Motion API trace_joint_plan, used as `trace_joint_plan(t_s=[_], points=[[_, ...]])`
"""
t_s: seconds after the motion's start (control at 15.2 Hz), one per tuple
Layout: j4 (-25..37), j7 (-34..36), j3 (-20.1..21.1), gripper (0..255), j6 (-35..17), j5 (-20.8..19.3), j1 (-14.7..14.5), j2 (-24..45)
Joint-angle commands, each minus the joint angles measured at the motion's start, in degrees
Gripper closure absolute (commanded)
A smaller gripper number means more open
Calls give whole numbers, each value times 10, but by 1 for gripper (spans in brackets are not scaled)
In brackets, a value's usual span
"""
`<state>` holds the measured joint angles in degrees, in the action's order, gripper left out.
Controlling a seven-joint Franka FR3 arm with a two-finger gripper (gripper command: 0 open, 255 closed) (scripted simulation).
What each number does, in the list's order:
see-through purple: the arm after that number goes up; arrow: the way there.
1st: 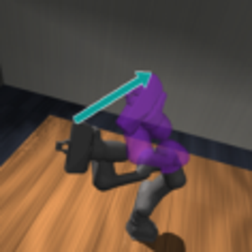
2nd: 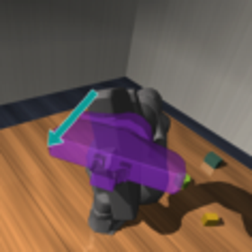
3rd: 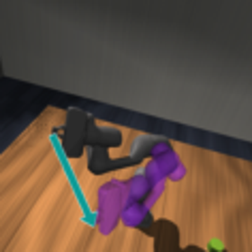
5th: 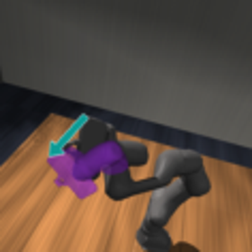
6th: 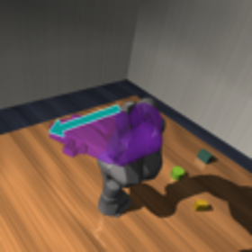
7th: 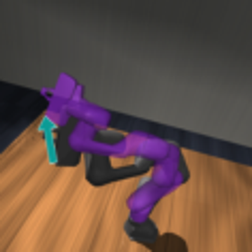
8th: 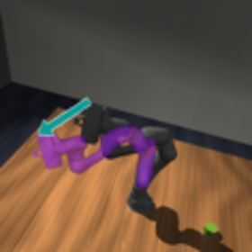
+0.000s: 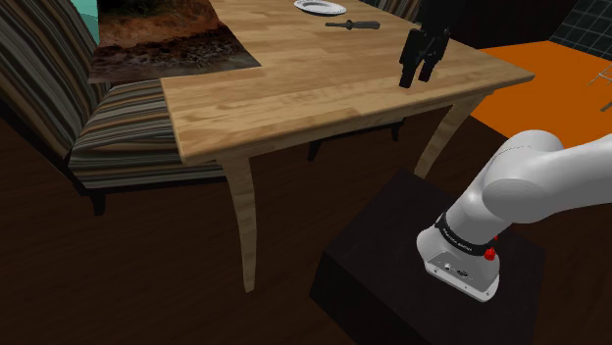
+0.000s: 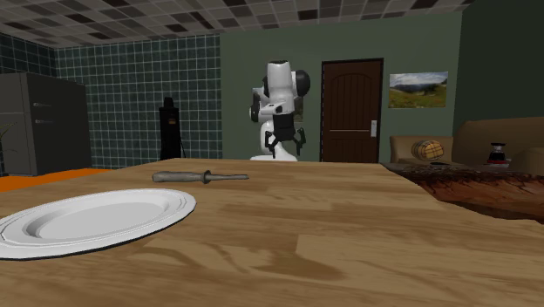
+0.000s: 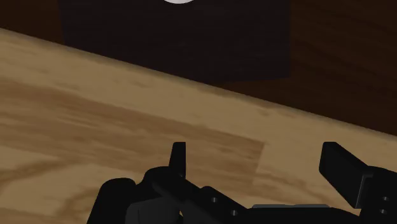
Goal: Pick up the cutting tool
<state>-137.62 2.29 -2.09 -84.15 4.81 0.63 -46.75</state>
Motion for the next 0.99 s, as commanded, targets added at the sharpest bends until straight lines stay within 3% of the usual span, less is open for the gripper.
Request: trace_joint_plan(t_s=[0.0,0.46,0.92], points=[[0,0,0,0,0,0,0,0],[78,-171,-84,0,-26,-77,-13,102],[193,-338,-154,0,-51,-112,-33,231]])
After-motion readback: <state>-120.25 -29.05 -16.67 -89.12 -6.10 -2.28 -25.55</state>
